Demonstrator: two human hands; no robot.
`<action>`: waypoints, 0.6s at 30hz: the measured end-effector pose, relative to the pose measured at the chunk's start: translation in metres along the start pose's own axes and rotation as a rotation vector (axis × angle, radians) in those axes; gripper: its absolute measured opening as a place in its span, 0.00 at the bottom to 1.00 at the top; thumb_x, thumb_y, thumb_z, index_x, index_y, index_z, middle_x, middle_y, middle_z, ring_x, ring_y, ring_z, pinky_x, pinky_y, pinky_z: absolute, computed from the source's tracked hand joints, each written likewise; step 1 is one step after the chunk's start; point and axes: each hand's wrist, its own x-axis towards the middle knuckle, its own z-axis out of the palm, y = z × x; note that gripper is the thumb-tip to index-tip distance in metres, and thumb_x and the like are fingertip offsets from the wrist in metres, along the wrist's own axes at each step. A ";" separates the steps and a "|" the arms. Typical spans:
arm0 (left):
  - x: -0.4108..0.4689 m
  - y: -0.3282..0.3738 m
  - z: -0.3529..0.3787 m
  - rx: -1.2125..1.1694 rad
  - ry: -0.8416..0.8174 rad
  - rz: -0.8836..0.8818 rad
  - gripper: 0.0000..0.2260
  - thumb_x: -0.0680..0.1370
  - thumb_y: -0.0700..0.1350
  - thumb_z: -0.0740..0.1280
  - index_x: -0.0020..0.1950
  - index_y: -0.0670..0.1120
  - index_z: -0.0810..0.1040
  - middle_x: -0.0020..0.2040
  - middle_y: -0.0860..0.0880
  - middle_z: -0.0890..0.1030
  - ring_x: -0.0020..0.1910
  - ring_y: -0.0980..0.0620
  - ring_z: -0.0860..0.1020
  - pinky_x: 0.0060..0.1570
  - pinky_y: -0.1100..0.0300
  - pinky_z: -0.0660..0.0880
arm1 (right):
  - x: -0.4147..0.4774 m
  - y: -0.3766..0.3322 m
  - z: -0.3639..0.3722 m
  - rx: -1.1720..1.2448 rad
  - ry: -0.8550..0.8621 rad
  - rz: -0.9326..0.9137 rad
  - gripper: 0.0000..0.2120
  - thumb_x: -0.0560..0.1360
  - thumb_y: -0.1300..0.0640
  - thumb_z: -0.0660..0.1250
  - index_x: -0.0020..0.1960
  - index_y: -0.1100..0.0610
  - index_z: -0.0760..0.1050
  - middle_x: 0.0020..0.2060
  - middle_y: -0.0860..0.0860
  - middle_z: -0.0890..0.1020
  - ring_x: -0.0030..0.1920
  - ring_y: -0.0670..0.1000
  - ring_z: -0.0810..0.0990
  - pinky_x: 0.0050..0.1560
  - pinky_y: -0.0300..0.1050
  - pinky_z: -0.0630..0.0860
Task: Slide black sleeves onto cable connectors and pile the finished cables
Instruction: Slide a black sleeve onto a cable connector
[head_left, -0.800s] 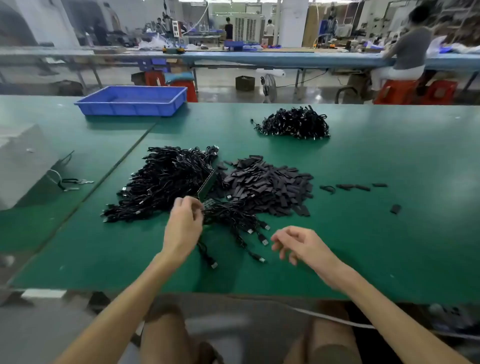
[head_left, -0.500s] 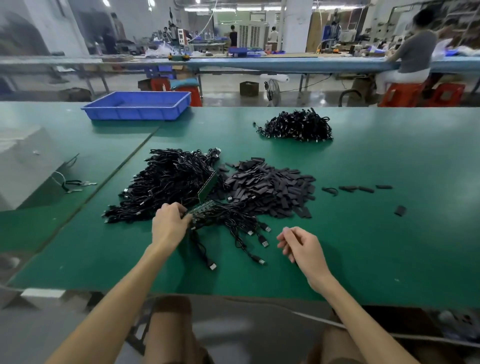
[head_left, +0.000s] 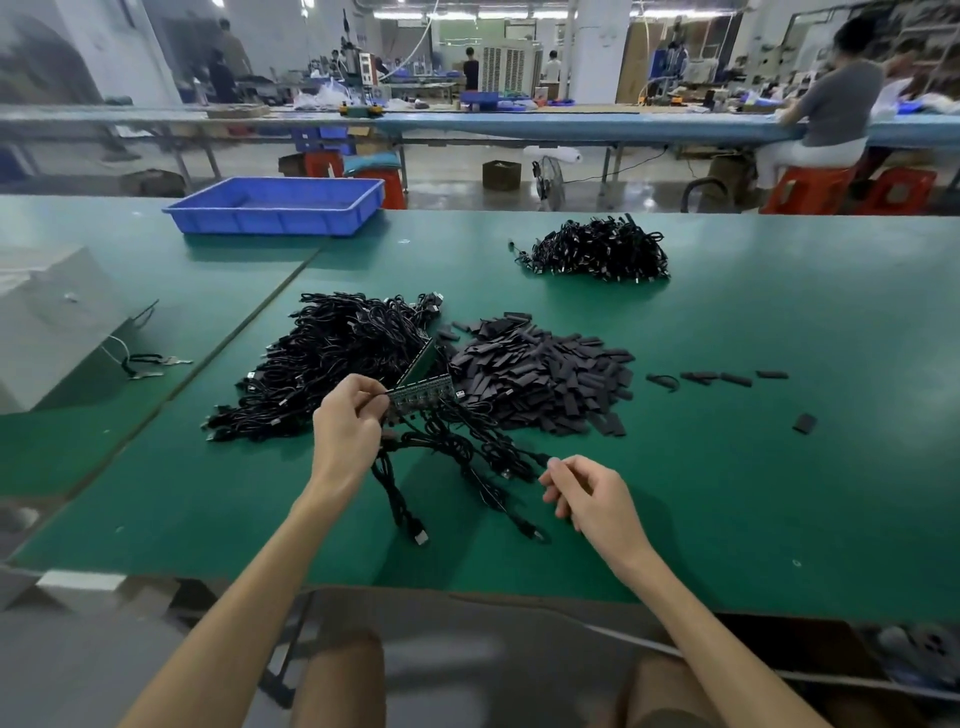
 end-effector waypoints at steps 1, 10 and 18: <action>0.000 0.004 0.001 -0.025 -0.025 -0.005 0.09 0.82 0.33 0.64 0.49 0.46 0.77 0.49 0.46 0.81 0.38 0.47 0.84 0.35 0.65 0.79 | 0.000 0.000 0.000 0.002 0.001 -0.001 0.11 0.84 0.52 0.66 0.47 0.56 0.82 0.36 0.50 0.85 0.31 0.44 0.78 0.32 0.32 0.71; -0.001 0.013 0.024 0.180 -0.273 0.115 0.10 0.82 0.40 0.64 0.59 0.51 0.80 0.55 0.49 0.78 0.39 0.46 0.77 0.35 0.60 0.74 | 0.000 -0.002 0.000 0.026 0.006 -0.022 0.03 0.81 0.55 0.70 0.52 0.54 0.81 0.41 0.51 0.85 0.42 0.51 0.84 0.42 0.43 0.82; 0.018 0.028 0.038 0.415 -0.346 0.124 0.05 0.80 0.48 0.70 0.51 0.50 0.84 0.42 0.51 0.82 0.34 0.52 0.77 0.31 0.66 0.73 | -0.003 0.000 -0.002 0.008 -0.005 -0.050 0.01 0.81 0.57 0.70 0.51 0.52 0.81 0.40 0.50 0.85 0.40 0.46 0.83 0.41 0.40 0.81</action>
